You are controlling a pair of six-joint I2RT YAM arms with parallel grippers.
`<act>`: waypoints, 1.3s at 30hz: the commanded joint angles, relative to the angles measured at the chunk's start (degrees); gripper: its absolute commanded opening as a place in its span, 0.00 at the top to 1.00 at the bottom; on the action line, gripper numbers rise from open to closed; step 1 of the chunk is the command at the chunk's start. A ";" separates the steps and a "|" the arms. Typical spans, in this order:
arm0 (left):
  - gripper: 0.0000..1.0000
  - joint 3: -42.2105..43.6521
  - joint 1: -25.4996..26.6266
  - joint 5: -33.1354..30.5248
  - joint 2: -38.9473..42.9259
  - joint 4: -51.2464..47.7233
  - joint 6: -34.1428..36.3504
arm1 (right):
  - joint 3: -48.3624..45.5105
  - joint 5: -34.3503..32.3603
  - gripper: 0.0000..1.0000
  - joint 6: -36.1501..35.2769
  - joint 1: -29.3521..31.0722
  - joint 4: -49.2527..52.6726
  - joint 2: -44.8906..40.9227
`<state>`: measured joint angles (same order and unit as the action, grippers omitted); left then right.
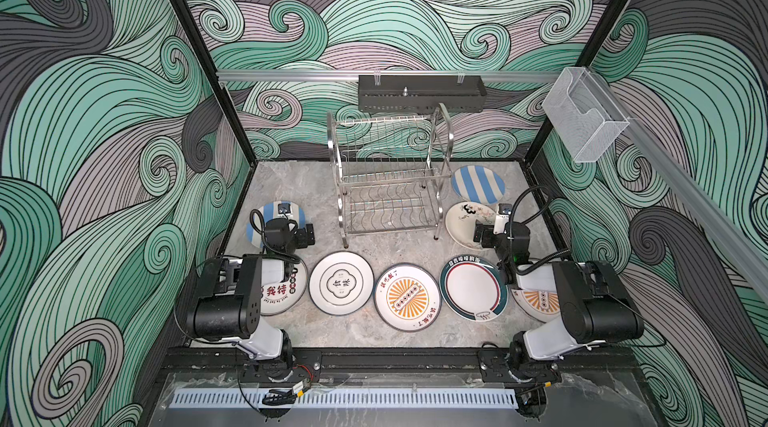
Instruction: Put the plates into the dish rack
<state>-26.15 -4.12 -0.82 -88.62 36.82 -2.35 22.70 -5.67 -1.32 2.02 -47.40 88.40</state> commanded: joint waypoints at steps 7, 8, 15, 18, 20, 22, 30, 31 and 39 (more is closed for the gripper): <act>0.01 -1.69 -0.36 0.64 1.08 -0.21 0.09 | 0.49 -0.04 0.01 0.20 0.19 -1.17 -0.21; 0.01 -1.67 -0.32 0.62 1.02 -0.25 0.09 | 0.50 -0.04 0.01 0.18 0.20 -1.13 -0.18; 0.01 -1.68 -0.36 0.64 1.08 -0.23 0.12 | 0.45 -0.06 0.01 0.19 0.18 -1.13 -0.18; 0.01 -1.68 -0.36 0.64 1.09 -0.23 0.15 | 0.50 -0.04 0.01 0.23 0.21 -1.16 -0.21; 0.01 -1.69 -0.36 0.64 1.09 -0.26 0.07 | 0.50 -0.11 0.01 0.18 0.18 -1.16 -0.21; 0.01 -1.60 -0.36 0.63 1.08 -0.25 0.06 | 0.50 -0.06 0.01 0.18 0.18 -1.12 -0.25; 0.01 -3.78 -0.31 0.58 2.13 -4.43 1.07 | 1.03 -1.39 0.05 0.65 0.18 -0.05 -1.61; 0.01 -6.45 -0.32 0.23 3.02 -10.54 0.05 | 2.69 -1.77 0.05 0.85 0.18 4.94 -3.51; 0.01 -11.33 0.06 0.74 9.39 -22.19 -1.13 | 16.15 4.28 0.07 5.01 -1.05 31.79 -10.84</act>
<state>-34.79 -4.12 -0.80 -82.96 22.57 -2.28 35.68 -4.67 0.51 1.74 -26.57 78.91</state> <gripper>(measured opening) 0.987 0.935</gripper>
